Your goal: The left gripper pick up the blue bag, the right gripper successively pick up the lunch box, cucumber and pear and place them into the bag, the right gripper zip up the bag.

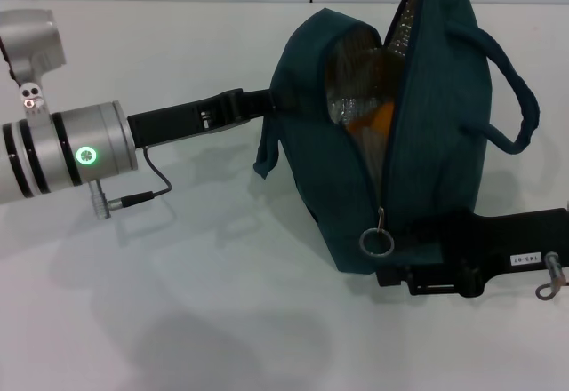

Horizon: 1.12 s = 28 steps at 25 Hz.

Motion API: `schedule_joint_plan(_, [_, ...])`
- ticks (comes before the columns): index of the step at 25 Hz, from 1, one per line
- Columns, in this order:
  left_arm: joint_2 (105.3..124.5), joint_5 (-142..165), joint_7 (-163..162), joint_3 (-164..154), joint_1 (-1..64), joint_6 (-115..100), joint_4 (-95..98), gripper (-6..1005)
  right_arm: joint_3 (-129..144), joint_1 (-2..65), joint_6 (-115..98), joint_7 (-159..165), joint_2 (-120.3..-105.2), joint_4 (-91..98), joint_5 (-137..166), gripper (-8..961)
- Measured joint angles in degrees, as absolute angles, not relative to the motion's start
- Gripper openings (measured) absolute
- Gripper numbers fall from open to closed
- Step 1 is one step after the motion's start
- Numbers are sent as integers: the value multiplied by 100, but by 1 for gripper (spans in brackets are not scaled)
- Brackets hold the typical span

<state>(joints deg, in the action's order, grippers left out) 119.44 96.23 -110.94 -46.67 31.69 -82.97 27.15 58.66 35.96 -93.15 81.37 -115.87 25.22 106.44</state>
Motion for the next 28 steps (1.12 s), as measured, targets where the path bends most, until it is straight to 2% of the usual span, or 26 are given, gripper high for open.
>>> schedule_joint_plan(11, [11953,9623,-11085,-4667,3164,-8297,2716,158,5866,3645,-8867,8117,-11619,2272,10402,508])
schedule_joint_plan(17, [11953,9623,-11062,-4667,3164,-8297,2681,162,5874,3663,-8748,7917,-11618,2023,10068,336])
schedule_joint_plan(19, [11953,9623,-11044,-4667,3164,-8297,2658,163,5874,3674,-8737,7890,-11618,1967,10035,123])
schedule_joint_plan(28, [11953,9580,-11005,-4667,3153,-8299,2594,170,5870,3669,-8703,7887,-11618,1824,9936,36])
